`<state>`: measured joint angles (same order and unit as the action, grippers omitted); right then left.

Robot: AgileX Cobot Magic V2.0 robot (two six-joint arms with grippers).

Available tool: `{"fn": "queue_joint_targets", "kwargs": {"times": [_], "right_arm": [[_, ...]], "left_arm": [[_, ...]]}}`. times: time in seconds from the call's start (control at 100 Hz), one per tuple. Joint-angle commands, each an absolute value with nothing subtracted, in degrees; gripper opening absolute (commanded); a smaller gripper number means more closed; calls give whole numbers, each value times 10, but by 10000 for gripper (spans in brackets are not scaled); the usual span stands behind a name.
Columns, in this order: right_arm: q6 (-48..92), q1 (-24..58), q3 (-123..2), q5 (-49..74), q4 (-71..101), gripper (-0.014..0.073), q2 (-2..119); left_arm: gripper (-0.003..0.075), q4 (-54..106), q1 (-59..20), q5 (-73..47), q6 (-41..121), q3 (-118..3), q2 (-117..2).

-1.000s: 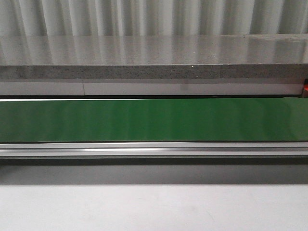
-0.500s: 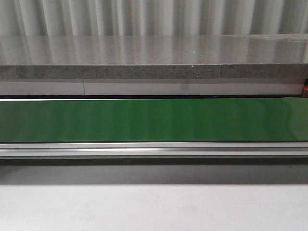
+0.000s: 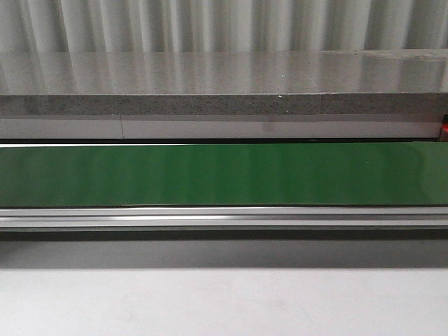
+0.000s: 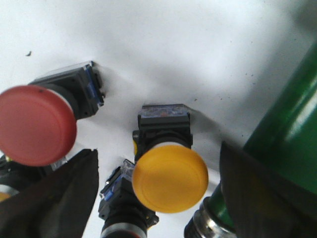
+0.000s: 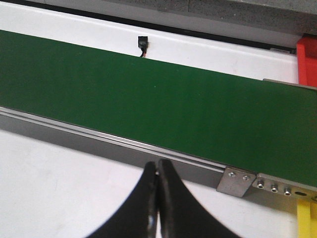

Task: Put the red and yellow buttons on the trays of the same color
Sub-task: 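Lower the yellow button onto the belt's start and open the left gripper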

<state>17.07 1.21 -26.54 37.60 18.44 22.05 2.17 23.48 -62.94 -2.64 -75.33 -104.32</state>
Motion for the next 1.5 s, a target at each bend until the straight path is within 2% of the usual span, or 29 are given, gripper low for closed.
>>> {"fn": "queue_joint_targets", "kwargs": {"times": [0.0,0.16,0.29,0.65,1.11,1.49], "right_arm": [[177,13,-280,339,191,-66,225],[177,13,-280,339,191,-66,225],[177,13,-280,339,191,-66,225],[177,13,-280,339,191,-66,225],[177,13,-280,339,191,-66,225],[177,13,-280,339,191,-66,225]], "left_arm": [[465,23,238,-637,-26,-776,-1031],[360,23,238,-636,-24,-777,-1042],[339,23,238,-635,-23,-777,-1048],[208,26,238,-635,-20,-780,-1040],[206,26,204,-640,-7,-780,-905],[206,24,120,-645,-5,-781,-901]]}}
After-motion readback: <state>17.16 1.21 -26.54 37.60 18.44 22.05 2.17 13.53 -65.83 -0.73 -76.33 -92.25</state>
